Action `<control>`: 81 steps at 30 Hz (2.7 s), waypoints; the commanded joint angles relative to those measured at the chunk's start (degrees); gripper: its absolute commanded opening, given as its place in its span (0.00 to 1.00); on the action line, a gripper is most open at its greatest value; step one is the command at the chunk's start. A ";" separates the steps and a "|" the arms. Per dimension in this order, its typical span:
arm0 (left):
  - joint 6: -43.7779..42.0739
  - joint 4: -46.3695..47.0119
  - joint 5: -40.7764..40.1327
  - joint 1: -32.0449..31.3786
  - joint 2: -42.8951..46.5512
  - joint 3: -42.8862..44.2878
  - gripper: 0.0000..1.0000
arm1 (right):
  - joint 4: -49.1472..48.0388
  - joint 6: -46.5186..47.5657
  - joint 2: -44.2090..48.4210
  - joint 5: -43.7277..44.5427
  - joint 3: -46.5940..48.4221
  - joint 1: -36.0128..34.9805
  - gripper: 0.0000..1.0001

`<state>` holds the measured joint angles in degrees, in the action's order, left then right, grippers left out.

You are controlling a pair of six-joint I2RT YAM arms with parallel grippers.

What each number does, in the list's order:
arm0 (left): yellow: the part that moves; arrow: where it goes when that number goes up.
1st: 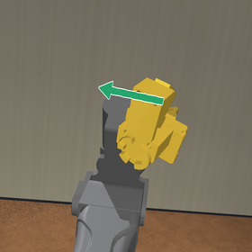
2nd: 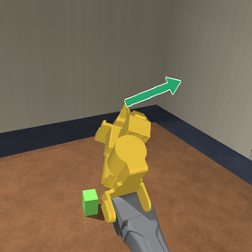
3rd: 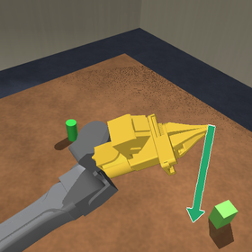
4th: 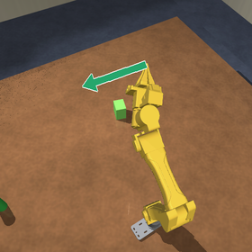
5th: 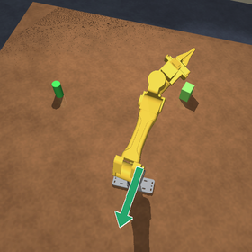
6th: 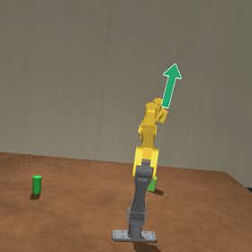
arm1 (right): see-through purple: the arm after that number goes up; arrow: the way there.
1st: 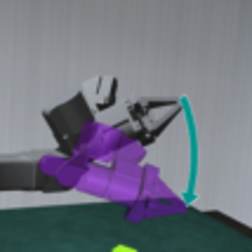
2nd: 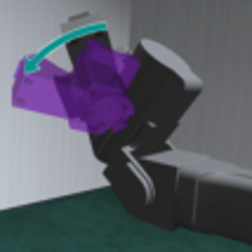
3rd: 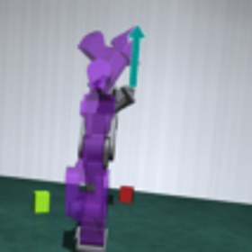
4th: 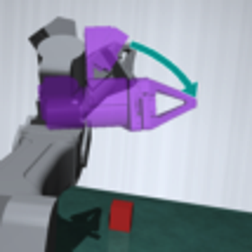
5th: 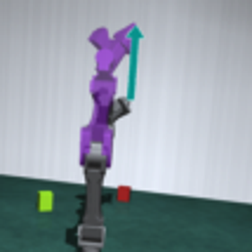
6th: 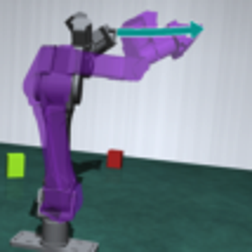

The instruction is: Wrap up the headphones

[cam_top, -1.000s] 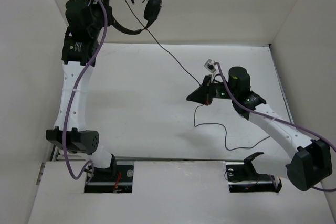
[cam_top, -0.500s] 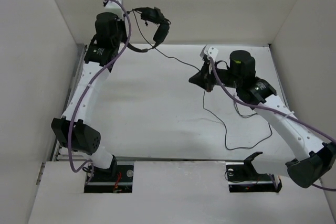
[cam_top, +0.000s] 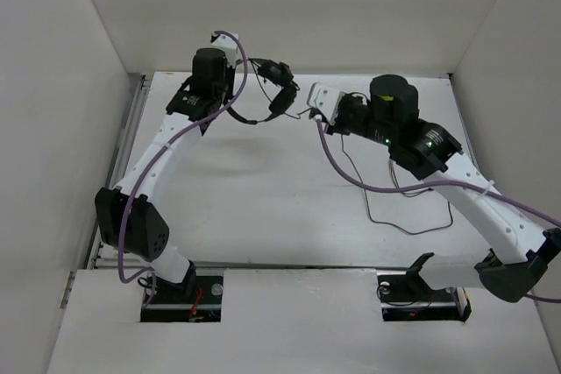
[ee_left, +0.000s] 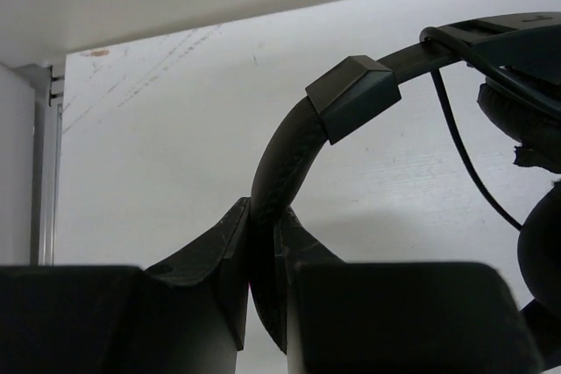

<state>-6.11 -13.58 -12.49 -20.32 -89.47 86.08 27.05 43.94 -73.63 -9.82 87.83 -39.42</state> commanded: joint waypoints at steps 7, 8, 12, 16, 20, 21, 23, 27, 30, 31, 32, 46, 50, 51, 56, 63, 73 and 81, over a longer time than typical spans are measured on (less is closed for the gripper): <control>3.91 4.09 -1.04 3.14 -0.70 15.95 0.00 | 3.89 6.59 -1.08 1.56 -1.88 -6.50 0.00; 4.00 4.09 -1.04 3.22 -1.14 16.74 0.00 | 3.80 7.29 -1.26 1.82 -1.88 -7.11 0.00; 4.09 4.53 -1.39 3.31 -2.20 17.89 0.00 | 3.28 10.01 -2.05 3.93 -1.26 -9.05 0.00; 3.56 5.49 -2.01 3.14 -2.55 16.05 0.00 | 2.66 12.56 -2.75 5.86 1.28 -9.93 0.00; 2.33 7.43 -3.33 2.70 -3.08 12.19 0.00 | 1.96 15.20 -3.80 7.89 6.11 -10.54 0.00; 1.81 7.95 -3.68 2.43 -3.16 10.87 0.00 | 1.61 15.99 -4.07 8.41 7.43 -10.72 0.00; 1.28 8.31 -4.29 1.82 -3.43 9.11 0.00 | 1.08 17.49 -4.77 9.38 9.89 -11.07 0.00; 0.40 8.75 -5.09 0.24 -4.04 6.56 0.00 | -0.58 19.16 -6.26 10.70 13.50 -11.34 0.00; -0.22 8.23 -4.65 -1.17 -3.96 5.41 0.00 | -4.18 23.02 -6.53 13.24 11.84 -11.34 0.00; -0.48 8.05 -4.39 -1.69 -3.70 5.06 0.00 | -6.20 24.60 -6.53 14.38 10.62 -10.81 0.00; -0.83 7.96 -4.12 -2.31 -3.34 4.45 0.00 | -8.22 25.92 -6.44 15.18 9.56 -10.37 0.00; -5.93 4.09 3.34 -13.56 8.16 -3.46 0.00 | -30.66 30.52 -5.30 15.63 -2.75 2.19 0.01; -6.99 3.92 7.47 -17.34 11.86 -4.61 0.00 | -29.51 25.24 -5.21 13.43 -3.02 3.95 0.02; -6.99 3.83 8.70 -18.04 12.65 -4.70 0.00 | -29.51 23.75 -5.21 12.91 -2.93 4.48 0.02; -7.07 0.76 14.41 -22.17 14.67 -2.95 0.00 | -25.47 14.43 -6.09 8.78 -0.04 7.47 0.02; -7.78 -1.88 17.41 -24.99 14.59 3.64 0.00 | -21.87 3.98 -7.58 4.56 2.26 12.47 0.02; -6.81 -3.73 20.05 -26.31 11.87 15.59 0.00 | -18.17 -16.84 -8.55 -8.26 -0.46 18.72 0.06; -4.62 -4.26 20.58 -27.10 7.74 26.93 0.00 | -24.13 -48.12 -9.08 -30.93 -5.55 22.68 0.11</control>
<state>-13.56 -21.74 6.37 -47.27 -81.69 107.42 8.38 13.28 -82.24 -28.47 84.29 -17.69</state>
